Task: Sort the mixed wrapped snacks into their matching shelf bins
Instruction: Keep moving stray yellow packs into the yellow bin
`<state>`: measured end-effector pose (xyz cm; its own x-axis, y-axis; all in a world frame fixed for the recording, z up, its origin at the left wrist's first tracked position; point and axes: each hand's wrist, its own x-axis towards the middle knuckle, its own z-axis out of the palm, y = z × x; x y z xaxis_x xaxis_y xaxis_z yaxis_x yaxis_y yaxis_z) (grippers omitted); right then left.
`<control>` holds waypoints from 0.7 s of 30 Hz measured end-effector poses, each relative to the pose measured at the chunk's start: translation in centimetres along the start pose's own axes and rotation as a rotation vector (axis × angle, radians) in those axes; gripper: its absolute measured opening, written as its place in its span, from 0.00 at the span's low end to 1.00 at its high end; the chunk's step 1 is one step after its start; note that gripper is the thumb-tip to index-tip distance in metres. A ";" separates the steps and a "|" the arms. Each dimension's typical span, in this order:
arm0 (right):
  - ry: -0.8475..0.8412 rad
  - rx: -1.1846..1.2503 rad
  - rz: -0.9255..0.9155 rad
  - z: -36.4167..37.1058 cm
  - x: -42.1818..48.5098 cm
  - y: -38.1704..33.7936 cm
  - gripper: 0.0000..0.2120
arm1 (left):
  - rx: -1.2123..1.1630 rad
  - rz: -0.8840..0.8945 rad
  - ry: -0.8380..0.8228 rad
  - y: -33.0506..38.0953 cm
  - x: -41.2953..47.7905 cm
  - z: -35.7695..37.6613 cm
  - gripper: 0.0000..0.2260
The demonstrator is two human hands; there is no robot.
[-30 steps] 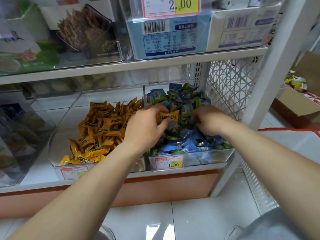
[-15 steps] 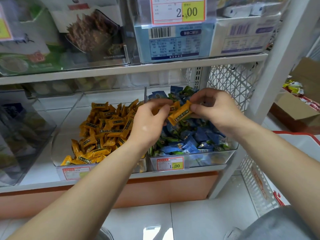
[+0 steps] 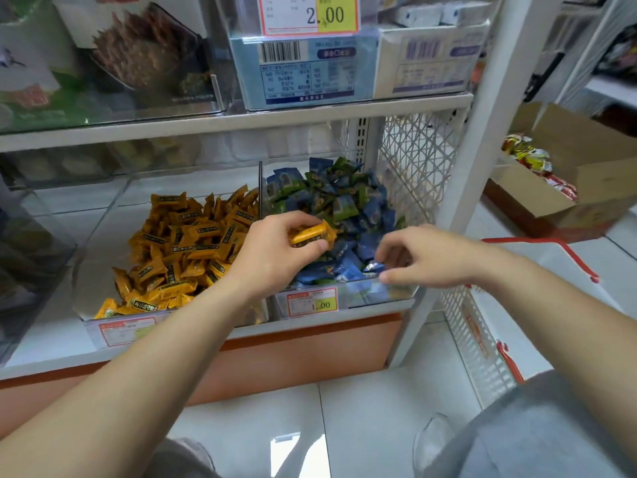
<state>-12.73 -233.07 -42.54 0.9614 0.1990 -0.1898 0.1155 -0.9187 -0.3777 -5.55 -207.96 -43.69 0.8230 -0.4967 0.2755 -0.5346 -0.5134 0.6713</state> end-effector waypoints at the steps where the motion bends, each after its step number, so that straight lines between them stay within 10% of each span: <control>1: -0.040 -0.146 0.019 0.7 -0.1 0.0 0.17 | -0.002 -0.001 -0.004 0.0 -0.2 -0.1 0.12; 5: -0.049 -0.510 0.053 3.3 0.6 -0.3 0.17 | -0.003 -0.009 -0.023 0.2 -0.8 -0.5 0.11; 21: -0.389 -0.352 0.194 2.2 4.0 0.0 0.31 | -0.030 -0.033 -0.067 0.9 -2.1 0.2 0.08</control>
<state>-9.40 -231.49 -45.24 0.8181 0.0648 -0.5715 0.0863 -0.9962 0.0105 -7.75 -207.53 -43.80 0.8248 -0.5261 0.2072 -0.5008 -0.5096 0.6996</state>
